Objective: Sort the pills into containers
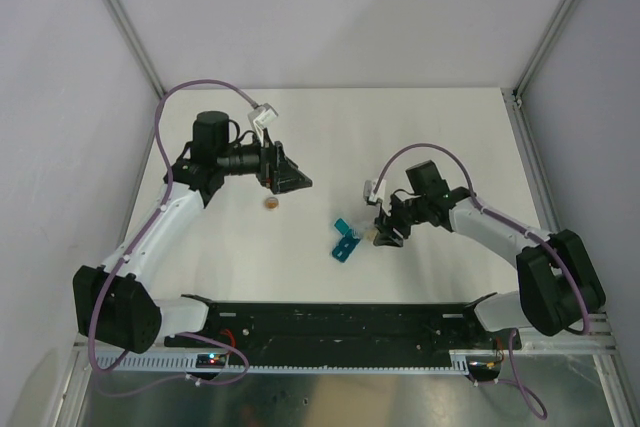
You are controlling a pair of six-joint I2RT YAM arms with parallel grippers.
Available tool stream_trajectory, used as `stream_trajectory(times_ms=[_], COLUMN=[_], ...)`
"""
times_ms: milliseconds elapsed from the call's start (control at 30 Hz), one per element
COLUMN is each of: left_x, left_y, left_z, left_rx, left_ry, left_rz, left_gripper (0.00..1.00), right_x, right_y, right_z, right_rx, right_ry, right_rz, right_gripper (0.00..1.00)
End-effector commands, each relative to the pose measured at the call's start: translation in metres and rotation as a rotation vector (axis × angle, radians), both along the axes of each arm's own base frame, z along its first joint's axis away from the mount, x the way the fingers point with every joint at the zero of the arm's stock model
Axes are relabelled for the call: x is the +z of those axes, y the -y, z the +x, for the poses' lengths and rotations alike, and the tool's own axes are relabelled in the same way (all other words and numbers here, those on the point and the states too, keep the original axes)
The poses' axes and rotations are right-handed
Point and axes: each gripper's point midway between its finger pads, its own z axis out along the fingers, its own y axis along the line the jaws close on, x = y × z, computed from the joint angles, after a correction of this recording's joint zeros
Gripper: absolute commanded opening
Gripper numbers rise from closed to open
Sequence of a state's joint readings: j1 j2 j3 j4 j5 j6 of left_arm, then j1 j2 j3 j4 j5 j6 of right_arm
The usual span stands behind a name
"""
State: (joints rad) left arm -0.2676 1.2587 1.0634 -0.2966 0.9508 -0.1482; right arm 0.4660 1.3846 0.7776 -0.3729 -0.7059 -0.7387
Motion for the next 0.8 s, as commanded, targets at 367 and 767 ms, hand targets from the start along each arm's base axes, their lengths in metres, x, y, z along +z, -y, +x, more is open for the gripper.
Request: stream_trajectory(times_ms=[367,767], left_x=[0.011,0.011], left_y=[-0.001,-0.001], left_z=[-0.002,-0.003], left_rx=[-0.029,-0.031], left_ry=[0.058,0.061], left_rz=[-0.009,-0.007], left_gripper=[1.0,1.0], right_x=[0.007,0.002], right_y=[-0.01,-0.01], right_z=[0.014,0.015], right_rx=[0.018,0.021], right_ry=[0.045,0.041], right_rz=[-0.037,-0.086], right_gripper=[0.0,0.0])
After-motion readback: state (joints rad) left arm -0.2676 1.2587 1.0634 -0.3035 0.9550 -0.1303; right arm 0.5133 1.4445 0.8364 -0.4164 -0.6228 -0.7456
